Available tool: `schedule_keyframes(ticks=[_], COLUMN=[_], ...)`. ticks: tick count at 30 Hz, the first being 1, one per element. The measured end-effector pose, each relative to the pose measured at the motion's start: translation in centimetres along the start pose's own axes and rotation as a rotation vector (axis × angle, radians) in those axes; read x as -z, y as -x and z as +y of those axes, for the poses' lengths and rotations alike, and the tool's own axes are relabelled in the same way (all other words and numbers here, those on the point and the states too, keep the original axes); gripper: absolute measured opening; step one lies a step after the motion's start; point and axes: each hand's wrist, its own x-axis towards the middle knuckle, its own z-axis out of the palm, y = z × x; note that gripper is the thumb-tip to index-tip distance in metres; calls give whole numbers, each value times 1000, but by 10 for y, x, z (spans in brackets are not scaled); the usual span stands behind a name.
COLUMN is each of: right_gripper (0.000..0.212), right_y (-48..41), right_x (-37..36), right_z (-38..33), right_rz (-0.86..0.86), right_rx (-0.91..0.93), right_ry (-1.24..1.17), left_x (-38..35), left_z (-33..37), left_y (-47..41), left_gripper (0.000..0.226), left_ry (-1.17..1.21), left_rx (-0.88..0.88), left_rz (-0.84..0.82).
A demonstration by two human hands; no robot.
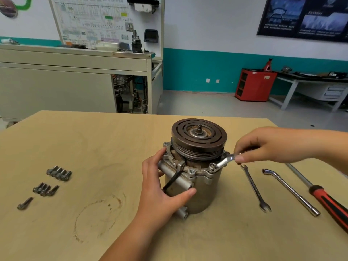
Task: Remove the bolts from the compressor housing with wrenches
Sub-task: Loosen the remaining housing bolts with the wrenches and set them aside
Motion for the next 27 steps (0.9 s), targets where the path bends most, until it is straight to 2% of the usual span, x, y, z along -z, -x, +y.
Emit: schedule_keyframes(ticks=[2, 4, 7, 10, 13, 15, 18, 21, 22, 23, 24, 27], right_gripper=[40, 40, 38, 24, 20, 22, 22, 19, 58, 66, 16, 22], right_y=[-3, 2, 17, 18, 17, 21, 26, 26, 28, 30, 27, 23], right_x=[5, 12, 11, -14, -43, -60, -77, -82, -82, -82, -82, -80], right_z=[10, 22, 46, 53, 26, 1, -32, -53, -58, -62, -67, -73], right_rz=[-13, -109, -211, -298, -467, -493, -417, -261, -201, -202, -158, -102], right_rx=[57, 50, 27, 72, 117, 174, 253, 192, 163, 199, 173, 155], right_ry=[1, -81, -371, -630, -894, -1152, -1464, -1649, -1650, -1596, -1589, -1555], left_x=[0, 0, 0, 0, 0, 0, -1, -1, -1, -2, -2, -1], left_z=[1, 2, 2, 2, 2, 1, 1, 0, -1, -1, -1, -2], left_y=[0, 0, 0, 1, 1, 0, 1, 1, 1, 0, 0, 0], left_gripper=[93, 92, 92, 92, 92, 93, 95, 95, 94, 94, 94, 94], left_ry=[2, 3, 4, 7, 0, -9, -11, -11, -15, -18, -18, -10], left_rx=[3, 1, -3, -6, -6, -7, -8, -19, -22, -25, -26, -23], left_rz=[-3, -3, -5, -2, 1, 3, 9, 20, 23, 27, 29, 29])
